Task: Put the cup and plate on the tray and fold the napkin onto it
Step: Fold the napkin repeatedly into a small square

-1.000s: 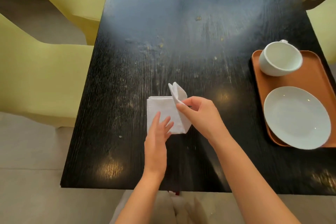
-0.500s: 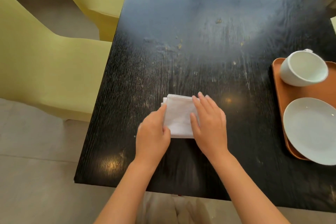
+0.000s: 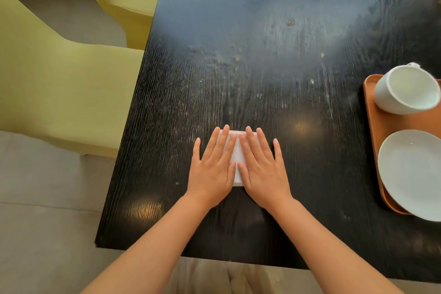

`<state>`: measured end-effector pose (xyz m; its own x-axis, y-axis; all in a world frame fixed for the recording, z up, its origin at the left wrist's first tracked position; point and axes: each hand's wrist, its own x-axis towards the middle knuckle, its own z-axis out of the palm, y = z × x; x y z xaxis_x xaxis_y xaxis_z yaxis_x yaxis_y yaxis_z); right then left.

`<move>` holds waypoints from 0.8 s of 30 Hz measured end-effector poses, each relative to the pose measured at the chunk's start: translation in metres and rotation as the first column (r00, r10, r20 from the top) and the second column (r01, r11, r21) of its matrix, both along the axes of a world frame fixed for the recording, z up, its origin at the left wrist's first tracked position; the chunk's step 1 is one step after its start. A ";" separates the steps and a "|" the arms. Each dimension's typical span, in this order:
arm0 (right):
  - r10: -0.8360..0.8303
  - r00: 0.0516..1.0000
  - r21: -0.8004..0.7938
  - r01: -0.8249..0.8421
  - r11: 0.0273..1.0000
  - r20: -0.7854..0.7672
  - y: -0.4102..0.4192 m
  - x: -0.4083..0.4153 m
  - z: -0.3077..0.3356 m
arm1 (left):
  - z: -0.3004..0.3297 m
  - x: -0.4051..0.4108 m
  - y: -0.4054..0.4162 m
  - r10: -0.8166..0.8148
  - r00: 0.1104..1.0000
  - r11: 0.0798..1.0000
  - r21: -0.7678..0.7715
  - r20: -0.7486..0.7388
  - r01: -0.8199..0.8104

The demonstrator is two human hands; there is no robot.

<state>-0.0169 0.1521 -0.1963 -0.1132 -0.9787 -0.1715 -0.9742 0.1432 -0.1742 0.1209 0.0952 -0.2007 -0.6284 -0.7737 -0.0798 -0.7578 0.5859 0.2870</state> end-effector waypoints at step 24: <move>-0.502 0.714 -0.077 0.608 0.791 0.488 0.046 0.026 0.032 | 0.016 0.016 0.055 0.253 0.967 0.957 0.139 0.024 -0.254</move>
<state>0.0087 0.1979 -0.1647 -0.6160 -0.7771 -0.1294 -0.5483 0.5408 -0.6379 0.1370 0.1501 -0.1848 -0.4126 -0.8884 -0.2015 -0.8782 0.3291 0.3472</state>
